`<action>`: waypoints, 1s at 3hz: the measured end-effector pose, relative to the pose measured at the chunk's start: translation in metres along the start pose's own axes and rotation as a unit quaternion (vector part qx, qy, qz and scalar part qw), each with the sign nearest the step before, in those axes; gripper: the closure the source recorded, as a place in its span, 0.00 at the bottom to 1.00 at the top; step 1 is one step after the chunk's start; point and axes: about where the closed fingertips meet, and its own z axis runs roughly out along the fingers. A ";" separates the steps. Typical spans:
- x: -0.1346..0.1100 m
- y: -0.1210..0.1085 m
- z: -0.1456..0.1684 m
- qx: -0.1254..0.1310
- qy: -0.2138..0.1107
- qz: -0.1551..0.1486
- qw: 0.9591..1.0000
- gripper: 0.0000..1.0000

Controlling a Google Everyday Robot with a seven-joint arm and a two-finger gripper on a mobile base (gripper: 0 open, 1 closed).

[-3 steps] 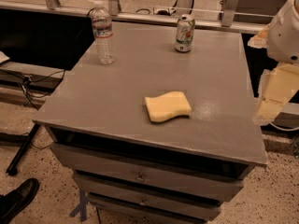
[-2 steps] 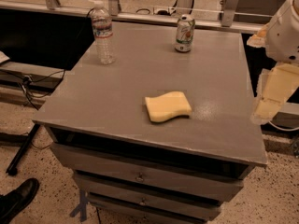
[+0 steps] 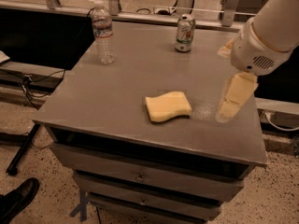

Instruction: Move sponge near 7up can

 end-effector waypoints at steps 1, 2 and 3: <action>-0.016 -0.004 0.039 -0.018 -0.037 0.012 0.999 0.00; -0.037 -0.001 0.067 -0.022 -0.071 0.012 0.997 0.00; -0.054 -0.002 0.096 -0.018 -0.097 0.016 0.995 0.00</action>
Offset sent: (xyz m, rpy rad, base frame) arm 0.0437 0.0928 -0.0773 0.2440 -0.0270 0.0476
